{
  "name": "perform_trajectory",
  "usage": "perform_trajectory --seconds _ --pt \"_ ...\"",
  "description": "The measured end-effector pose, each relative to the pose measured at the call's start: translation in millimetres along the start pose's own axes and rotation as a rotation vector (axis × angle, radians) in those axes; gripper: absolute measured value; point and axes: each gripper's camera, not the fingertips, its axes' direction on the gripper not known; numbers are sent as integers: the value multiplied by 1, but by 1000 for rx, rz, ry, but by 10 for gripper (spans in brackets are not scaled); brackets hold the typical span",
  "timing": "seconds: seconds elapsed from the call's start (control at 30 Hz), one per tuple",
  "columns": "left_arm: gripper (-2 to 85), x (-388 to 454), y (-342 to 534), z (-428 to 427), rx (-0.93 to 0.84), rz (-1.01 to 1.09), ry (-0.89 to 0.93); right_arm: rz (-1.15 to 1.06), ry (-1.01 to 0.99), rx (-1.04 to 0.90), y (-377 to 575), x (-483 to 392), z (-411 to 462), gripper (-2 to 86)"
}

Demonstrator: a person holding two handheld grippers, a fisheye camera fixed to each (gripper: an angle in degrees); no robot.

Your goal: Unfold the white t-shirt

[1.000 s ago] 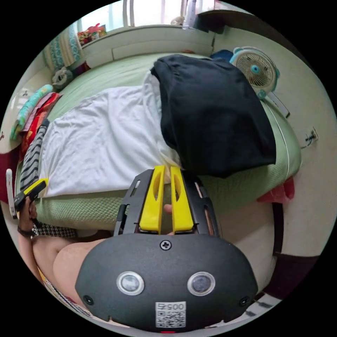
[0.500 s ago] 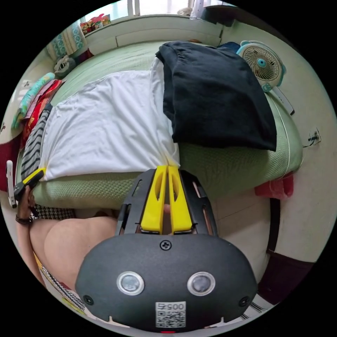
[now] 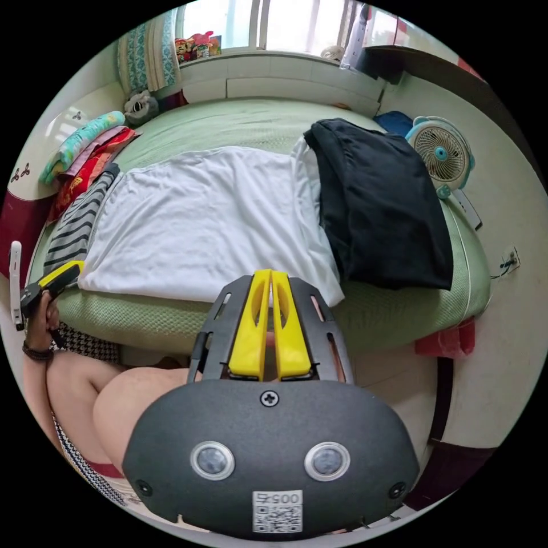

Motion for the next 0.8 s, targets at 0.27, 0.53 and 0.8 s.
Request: perform_trajectory --seconds 0.27,0.53,0.8 --pt "-6 1 -17 11 -27 18 -4 2 -64 -76 6 24 41 -16" --pt "-6 5 -34 13 -14 -1 45 -261 37 -127 -2 4 45 -14" --pt "-6 10 -33 -18 106 25 114 -185 -52 107 -70 19 5 14"
